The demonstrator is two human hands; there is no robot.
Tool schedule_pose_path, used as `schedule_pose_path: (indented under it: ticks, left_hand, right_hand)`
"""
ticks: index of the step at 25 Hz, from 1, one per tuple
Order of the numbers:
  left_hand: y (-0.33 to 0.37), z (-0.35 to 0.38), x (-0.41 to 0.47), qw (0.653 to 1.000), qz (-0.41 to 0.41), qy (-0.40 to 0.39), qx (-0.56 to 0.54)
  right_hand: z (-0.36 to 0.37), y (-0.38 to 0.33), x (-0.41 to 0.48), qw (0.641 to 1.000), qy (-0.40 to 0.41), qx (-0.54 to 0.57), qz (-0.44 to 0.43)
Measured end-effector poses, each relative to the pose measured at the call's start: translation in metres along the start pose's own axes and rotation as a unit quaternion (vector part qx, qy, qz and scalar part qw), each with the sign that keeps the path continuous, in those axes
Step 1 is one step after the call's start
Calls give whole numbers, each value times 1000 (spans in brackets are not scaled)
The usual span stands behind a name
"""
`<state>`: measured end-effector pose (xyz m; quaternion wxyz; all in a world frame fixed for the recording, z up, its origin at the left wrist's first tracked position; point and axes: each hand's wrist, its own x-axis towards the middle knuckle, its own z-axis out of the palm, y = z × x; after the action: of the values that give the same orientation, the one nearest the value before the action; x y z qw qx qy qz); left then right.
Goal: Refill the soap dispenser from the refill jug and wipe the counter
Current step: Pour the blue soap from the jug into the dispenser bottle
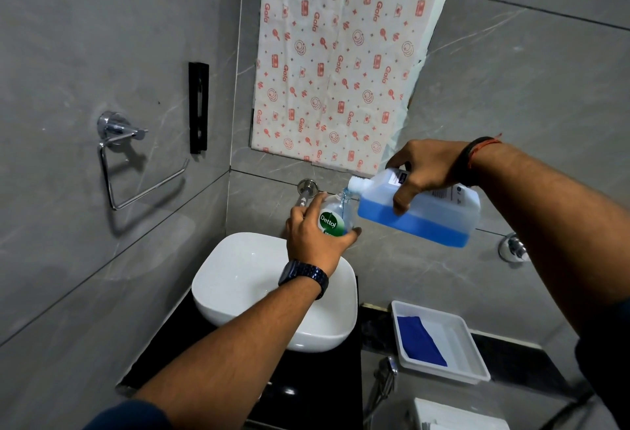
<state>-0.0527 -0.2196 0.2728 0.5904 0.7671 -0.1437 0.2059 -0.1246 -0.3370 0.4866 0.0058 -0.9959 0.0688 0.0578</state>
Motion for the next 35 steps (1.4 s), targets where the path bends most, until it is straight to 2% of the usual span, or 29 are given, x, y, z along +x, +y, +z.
schedule_pose_path:
  ticks: [35]
  left_hand:
    - [-6, -6, 8, 1000, 11, 4, 10]
  right_hand:
    - [2, -4, 12, 1000, -6, 0, 1]
